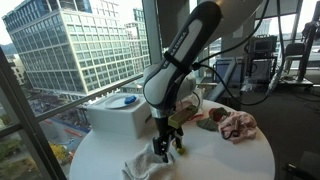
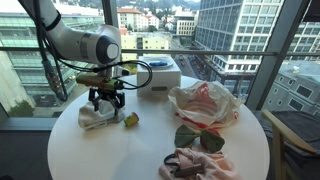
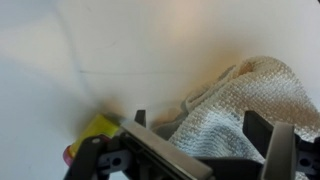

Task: Use the white towel to wipe the yellow container

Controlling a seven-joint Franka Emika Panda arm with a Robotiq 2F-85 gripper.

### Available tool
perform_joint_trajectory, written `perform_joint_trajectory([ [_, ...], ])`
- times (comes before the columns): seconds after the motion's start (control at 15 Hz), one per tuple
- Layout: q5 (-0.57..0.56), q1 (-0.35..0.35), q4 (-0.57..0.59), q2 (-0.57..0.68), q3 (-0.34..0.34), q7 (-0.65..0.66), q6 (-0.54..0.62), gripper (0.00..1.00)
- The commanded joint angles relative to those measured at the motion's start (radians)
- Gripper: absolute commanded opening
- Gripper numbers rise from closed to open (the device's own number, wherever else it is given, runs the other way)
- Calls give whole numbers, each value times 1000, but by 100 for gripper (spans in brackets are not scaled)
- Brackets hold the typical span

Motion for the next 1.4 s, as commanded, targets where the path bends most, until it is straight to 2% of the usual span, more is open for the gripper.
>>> perform_joint_trajectory([
  [0.0,-10,12,59,76,-2,-14,59,100],
  [0.2,-22,23,78,107,-5,-17,88,100],
  [0.27,-23,25,83,114,-5,-20,92,92],
  [0.33,-28,27,90,122,-8,-23,94,74],
  [0.67,-56,26,106,151,-21,-27,87,36],
  [0.93,-42,23,95,124,-2,-45,85,5],
  [1.13,-36,26,84,87,10,-42,88,0],
  [1.33,-47,36,85,51,8,-32,101,3],
])
